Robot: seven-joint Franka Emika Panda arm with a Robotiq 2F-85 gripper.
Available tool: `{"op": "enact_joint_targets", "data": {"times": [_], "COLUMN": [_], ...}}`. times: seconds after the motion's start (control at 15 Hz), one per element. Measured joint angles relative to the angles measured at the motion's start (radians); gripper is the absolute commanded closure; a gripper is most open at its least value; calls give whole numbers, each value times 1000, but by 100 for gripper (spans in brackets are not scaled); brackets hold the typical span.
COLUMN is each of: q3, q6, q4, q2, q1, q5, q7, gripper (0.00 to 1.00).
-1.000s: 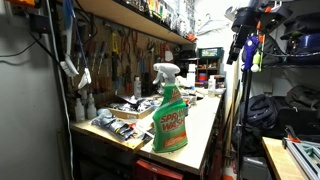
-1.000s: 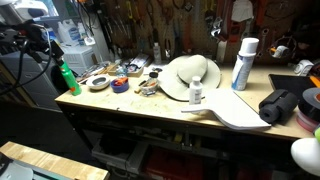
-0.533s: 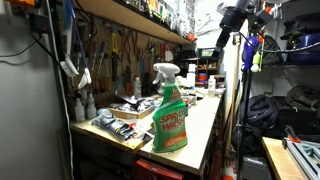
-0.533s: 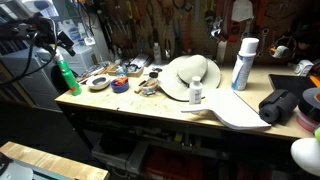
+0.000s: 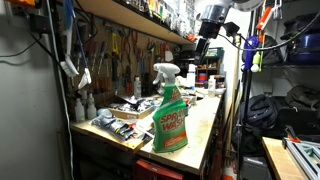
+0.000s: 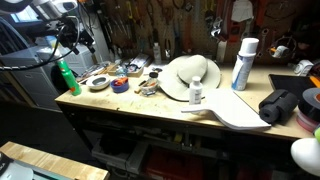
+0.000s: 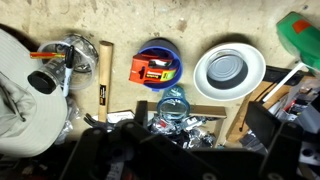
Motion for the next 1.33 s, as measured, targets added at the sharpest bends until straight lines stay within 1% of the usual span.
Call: {"op": "enact_joint_targets", "data": {"times": [0.2,0.33,0.53,0.67,0.87,1.07,1.33], "q3": [0,1,-2,-27,-72,-95,-93], "q6": [-3,-3,-3,-3,15,62,65], "q4": [4,5,12,28,70,117,129], "q2": [1,13,90,169,281,371,387], "q1": [0,-13,-77,-93,-87,-87,-87], "q5": [0,0,-5,11,29,36,37], "q7": [1,53,136,139,23,-105,-109], "gripper": [0,0,0,0,0,0,0]}}
